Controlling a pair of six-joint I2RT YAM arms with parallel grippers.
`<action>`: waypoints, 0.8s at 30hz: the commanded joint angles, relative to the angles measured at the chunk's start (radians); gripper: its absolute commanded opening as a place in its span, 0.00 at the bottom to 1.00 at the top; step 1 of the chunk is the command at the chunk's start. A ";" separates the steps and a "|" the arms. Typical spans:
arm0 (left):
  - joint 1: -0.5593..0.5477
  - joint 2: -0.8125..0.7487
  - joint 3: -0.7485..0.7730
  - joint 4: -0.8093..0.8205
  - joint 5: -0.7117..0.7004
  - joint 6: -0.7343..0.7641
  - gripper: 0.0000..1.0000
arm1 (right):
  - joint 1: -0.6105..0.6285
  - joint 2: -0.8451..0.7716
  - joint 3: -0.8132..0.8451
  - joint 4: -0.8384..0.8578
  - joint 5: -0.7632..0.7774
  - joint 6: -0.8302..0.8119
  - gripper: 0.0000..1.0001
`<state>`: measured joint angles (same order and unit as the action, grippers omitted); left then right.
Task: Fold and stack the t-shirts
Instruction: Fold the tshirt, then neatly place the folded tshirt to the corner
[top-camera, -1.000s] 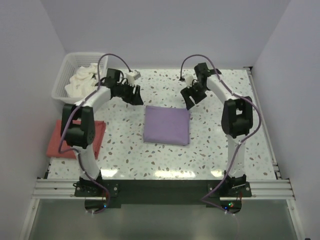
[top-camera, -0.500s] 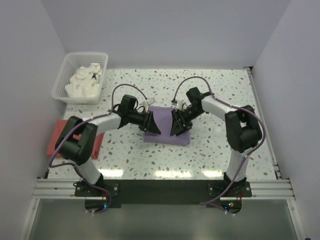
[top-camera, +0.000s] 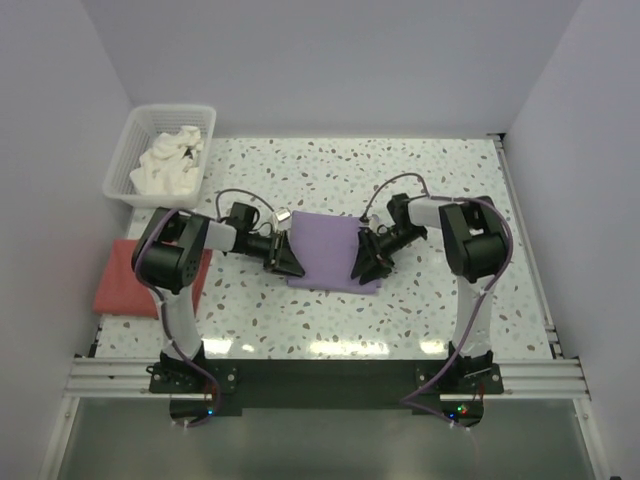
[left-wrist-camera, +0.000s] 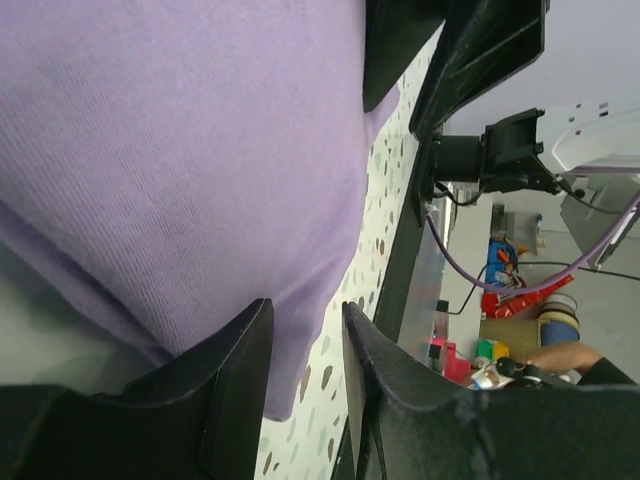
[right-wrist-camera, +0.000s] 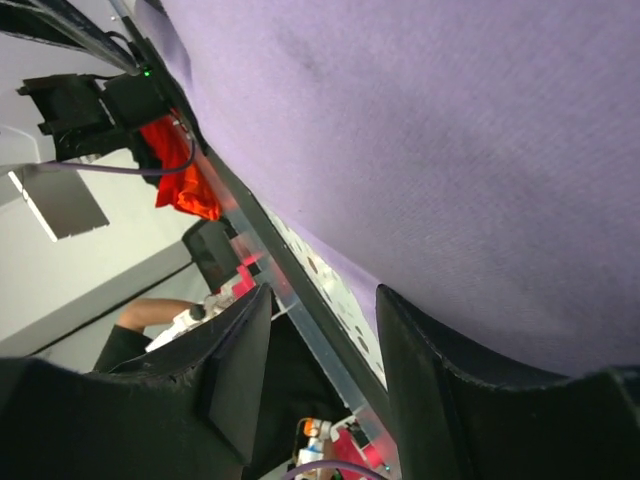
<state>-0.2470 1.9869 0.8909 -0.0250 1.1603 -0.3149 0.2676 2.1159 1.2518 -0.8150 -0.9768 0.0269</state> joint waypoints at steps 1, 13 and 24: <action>0.029 -0.029 0.005 -0.119 -0.102 0.149 0.41 | -0.030 0.021 0.015 0.002 0.268 -0.104 0.51; 0.207 -0.560 0.020 -0.352 -0.427 0.215 0.64 | 0.152 -0.396 0.083 0.109 0.543 -0.117 0.50; 0.241 -0.632 -0.017 -0.391 -0.613 0.063 0.73 | 0.616 -0.297 0.184 0.244 0.935 -0.234 0.43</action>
<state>-0.0231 1.3949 0.8749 -0.4053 0.6109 -0.2073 0.8368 1.7824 1.3823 -0.6209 -0.1875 -0.1505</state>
